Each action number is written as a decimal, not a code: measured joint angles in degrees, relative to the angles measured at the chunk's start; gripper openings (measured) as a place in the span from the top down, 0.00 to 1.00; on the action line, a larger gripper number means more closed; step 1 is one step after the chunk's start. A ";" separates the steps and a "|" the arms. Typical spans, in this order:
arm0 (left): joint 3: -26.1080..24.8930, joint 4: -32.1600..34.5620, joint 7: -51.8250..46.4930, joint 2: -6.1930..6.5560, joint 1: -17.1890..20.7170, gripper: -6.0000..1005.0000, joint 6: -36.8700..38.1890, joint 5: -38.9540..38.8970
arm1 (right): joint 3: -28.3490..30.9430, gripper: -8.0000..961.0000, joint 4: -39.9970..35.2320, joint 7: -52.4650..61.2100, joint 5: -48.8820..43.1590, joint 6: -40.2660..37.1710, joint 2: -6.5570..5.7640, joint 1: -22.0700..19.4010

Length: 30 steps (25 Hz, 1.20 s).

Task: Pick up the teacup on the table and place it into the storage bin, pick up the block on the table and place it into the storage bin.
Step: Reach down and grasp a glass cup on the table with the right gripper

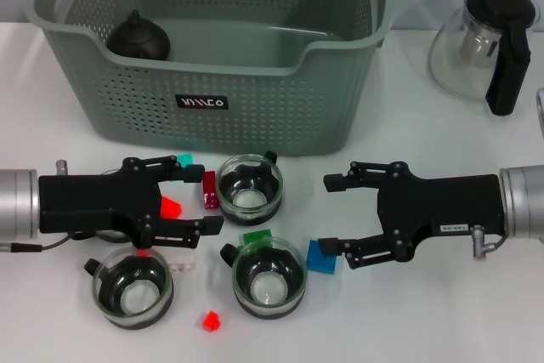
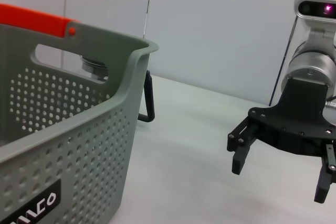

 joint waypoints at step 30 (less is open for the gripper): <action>-0.66 1.74 -0.82 -0.01 0.72 0.15 1.59 -0.10 | -3.11 0.05 -6.49 6.05 0.00 -7.66 -1.19 0.07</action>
